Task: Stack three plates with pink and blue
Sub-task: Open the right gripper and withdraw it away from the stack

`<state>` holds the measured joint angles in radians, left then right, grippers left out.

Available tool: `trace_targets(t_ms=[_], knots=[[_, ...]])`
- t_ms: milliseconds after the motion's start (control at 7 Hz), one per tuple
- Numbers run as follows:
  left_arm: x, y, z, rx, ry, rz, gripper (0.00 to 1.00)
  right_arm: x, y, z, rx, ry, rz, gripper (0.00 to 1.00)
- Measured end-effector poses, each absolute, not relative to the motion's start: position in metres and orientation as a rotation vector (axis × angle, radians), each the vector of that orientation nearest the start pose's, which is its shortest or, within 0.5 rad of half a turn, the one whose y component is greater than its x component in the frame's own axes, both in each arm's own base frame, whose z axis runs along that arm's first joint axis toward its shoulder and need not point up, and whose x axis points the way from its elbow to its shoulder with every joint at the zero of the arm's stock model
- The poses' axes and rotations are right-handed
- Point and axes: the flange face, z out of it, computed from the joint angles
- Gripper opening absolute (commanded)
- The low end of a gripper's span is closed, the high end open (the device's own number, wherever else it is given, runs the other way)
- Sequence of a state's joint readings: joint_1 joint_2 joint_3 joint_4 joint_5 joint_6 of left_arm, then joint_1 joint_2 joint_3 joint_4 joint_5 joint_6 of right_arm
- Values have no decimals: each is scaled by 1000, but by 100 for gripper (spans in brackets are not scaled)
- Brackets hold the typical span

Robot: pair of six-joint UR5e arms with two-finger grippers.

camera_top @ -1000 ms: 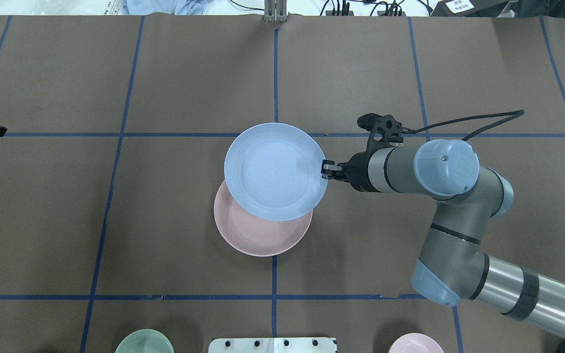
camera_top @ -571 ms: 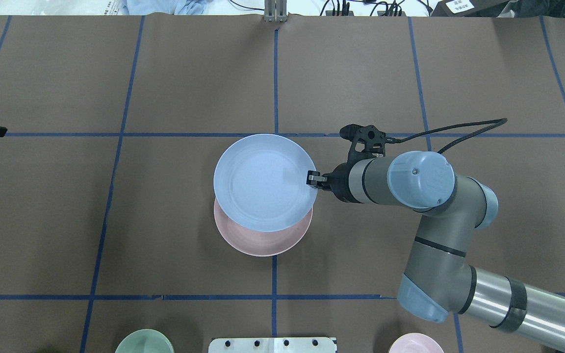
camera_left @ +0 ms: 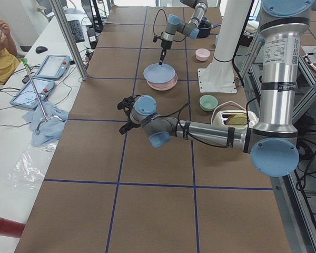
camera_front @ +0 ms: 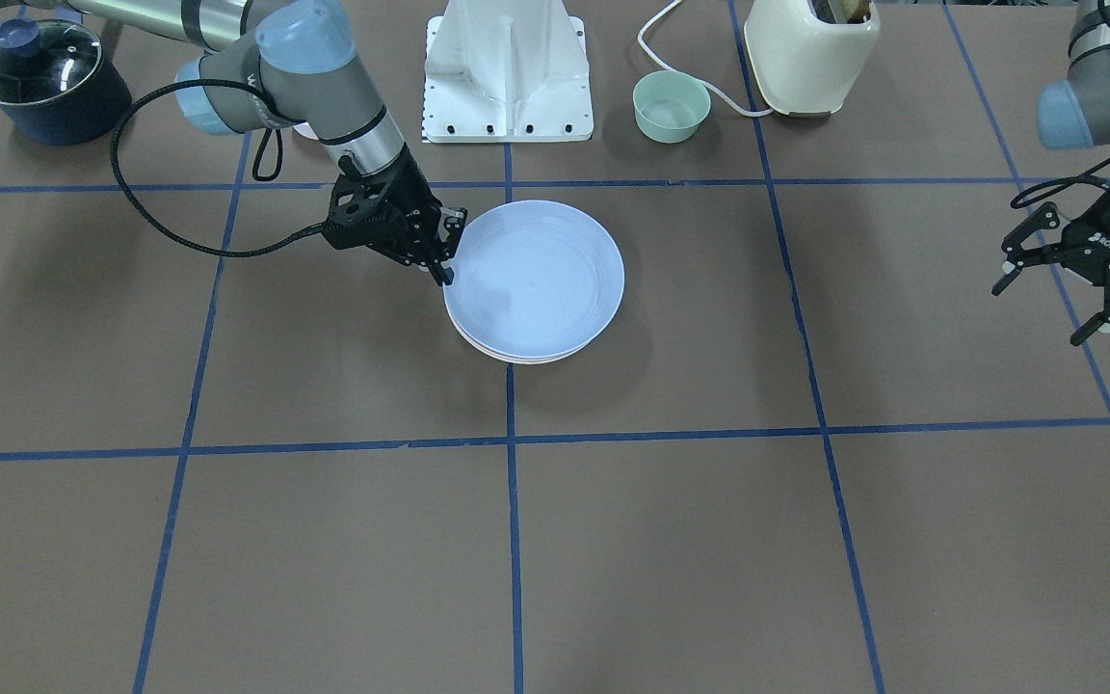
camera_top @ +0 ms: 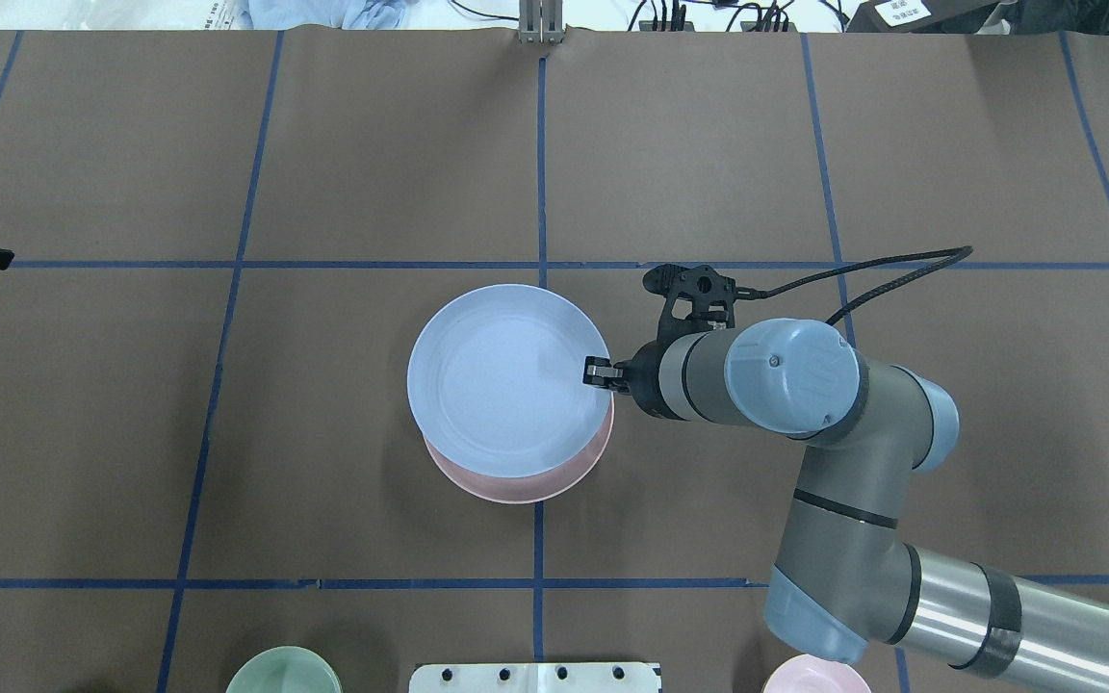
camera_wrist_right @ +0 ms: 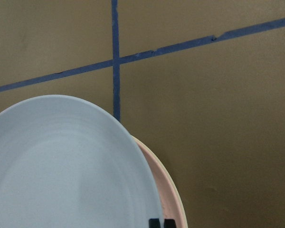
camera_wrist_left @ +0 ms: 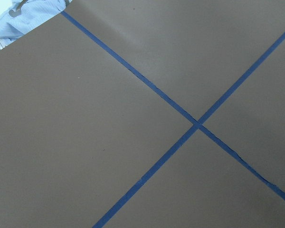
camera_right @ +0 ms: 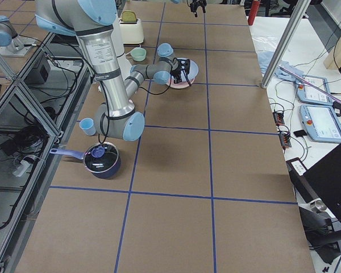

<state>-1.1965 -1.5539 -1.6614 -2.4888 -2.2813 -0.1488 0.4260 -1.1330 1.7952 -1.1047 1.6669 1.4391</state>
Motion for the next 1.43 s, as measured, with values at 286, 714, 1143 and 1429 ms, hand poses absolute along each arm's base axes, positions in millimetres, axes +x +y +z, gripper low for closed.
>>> trace_targets(t_ms=[286, 714, 1143, 1429], knots=[[120, -492, 518, 752, 882, 552, 100, -519, -363, 258, 218, -1098, 198, 100], [119, -488, 527, 734, 880, 551, 100, -467, -391, 245, 164, -994, 217, 100], [112, -489, 589, 620, 858, 499, 100, -328, -505, 289, 150, -822, 131, 100], [91, -483, 623, 555, 836, 443, 100, -227, -571, 370, 151, -730, -52, 100]])
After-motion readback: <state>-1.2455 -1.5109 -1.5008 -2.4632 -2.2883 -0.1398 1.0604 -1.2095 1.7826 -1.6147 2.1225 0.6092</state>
